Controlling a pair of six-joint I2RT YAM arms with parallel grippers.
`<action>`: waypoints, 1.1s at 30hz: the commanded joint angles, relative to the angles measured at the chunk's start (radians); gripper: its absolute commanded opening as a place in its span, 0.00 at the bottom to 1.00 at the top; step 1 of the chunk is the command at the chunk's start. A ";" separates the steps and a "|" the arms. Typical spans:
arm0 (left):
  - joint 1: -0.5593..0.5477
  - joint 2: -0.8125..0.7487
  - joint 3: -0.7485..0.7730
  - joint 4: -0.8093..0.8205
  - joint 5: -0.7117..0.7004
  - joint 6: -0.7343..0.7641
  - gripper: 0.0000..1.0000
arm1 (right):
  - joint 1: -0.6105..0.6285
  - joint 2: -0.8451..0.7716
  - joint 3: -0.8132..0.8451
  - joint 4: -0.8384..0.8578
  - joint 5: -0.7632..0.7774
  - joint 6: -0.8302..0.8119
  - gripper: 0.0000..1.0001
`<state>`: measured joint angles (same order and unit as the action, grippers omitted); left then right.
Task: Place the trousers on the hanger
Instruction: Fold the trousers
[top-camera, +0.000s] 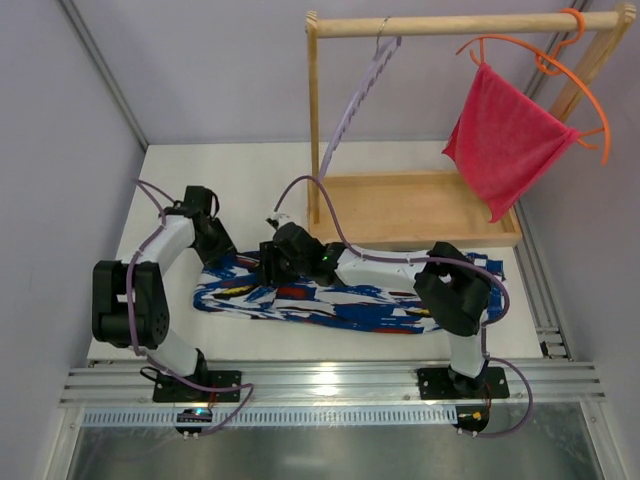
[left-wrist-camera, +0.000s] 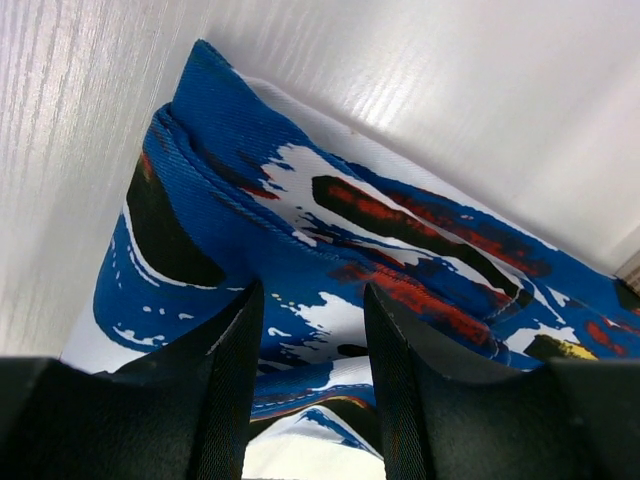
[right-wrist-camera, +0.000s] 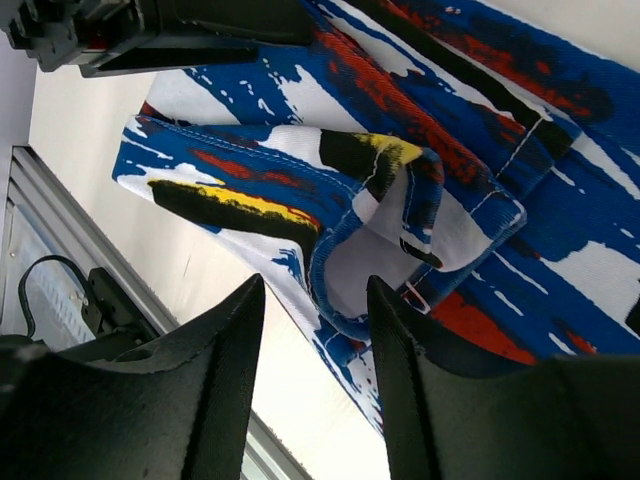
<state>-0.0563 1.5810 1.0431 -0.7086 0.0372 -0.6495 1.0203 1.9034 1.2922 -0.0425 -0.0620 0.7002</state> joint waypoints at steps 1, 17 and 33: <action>0.012 0.010 -0.026 0.044 0.023 0.005 0.45 | 0.015 0.013 0.061 0.049 0.036 -0.025 0.48; 0.018 0.043 -0.077 0.072 -0.023 0.008 0.45 | 0.044 -0.081 -0.137 0.118 0.057 -0.056 0.04; 0.029 0.054 -0.083 0.070 -0.026 0.013 0.46 | 0.122 -0.170 -0.312 0.266 -0.024 -0.085 0.04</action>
<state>-0.0387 1.6279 0.9733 -0.6468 0.0422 -0.6495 1.1267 1.7546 0.9764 0.1413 -0.0586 0.6472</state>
